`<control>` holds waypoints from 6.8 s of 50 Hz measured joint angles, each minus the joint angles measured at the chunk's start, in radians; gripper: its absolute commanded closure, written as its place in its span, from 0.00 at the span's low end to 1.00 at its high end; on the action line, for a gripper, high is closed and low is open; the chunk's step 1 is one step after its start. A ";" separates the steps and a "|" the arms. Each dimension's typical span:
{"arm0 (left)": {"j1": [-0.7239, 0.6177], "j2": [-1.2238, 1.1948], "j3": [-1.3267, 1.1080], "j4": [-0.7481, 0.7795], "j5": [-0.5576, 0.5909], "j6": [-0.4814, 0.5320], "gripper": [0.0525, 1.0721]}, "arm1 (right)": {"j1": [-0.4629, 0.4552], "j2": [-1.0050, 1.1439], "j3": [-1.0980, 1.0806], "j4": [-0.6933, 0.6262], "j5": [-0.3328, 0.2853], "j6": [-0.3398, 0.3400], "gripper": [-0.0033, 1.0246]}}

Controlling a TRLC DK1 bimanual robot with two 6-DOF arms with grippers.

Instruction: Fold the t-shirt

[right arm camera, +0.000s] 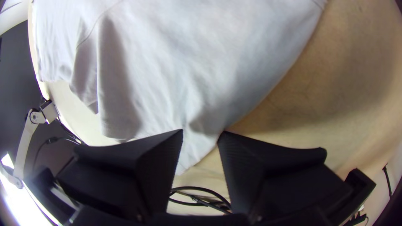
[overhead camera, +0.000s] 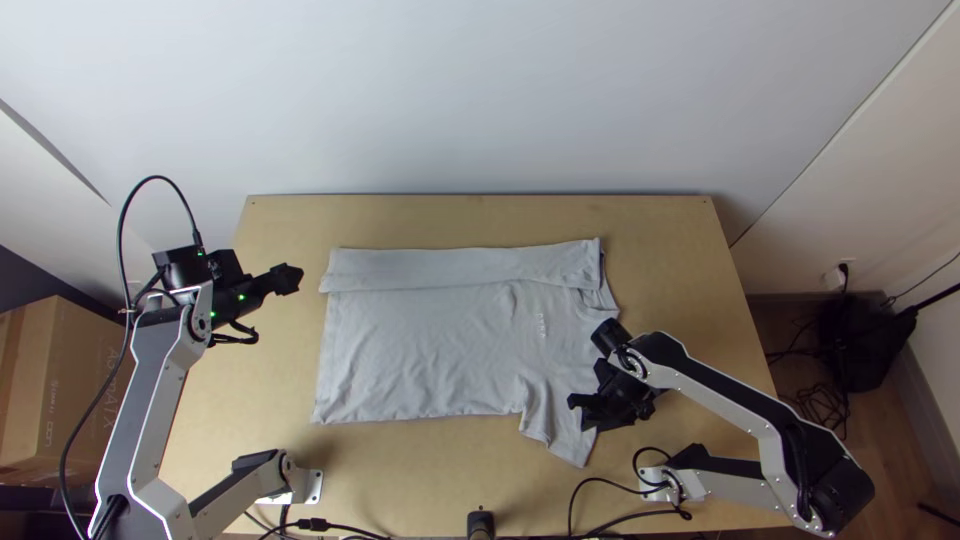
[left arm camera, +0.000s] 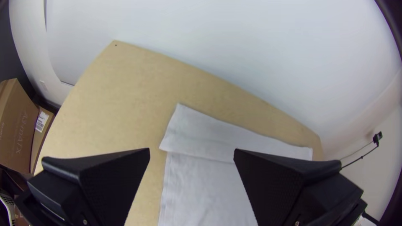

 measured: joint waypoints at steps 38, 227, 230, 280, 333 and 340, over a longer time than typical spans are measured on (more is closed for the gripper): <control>-0.365 0.002 -0.201 -0.652 -0.299 0.501 0.06 | 0.018 -0.076 -0.010 0.021 0.024 0.003 0.97; -0.108 0.904 0.765 -0.259 0.024 0.300 0.05 | -0.442 0.700 1.049 0.352 0.220 -0.126 0.04; -0.071 0.877 0.764 -0.267 0.091 0.279 0.05 | -0.460 0.634 1.007 0.355 0.219 -0.092 0.04; 0.129 0.834 0.367 -0.201 0.407 0.404 0.05 | -0.588 0.146 0.885 0.275 -0.273 0.188 0.04; -0.114 0.720 0.172 0.091 0.225 0.198 0.98 | -0.568 0.060 0.805 0.273 -0.274 0.201 0.04; 0.056 0.698 0.180 -0.016 0.177 0.325 0.98 | -0.574 0.056 0.788 0.277 -0.274 0.200 0.04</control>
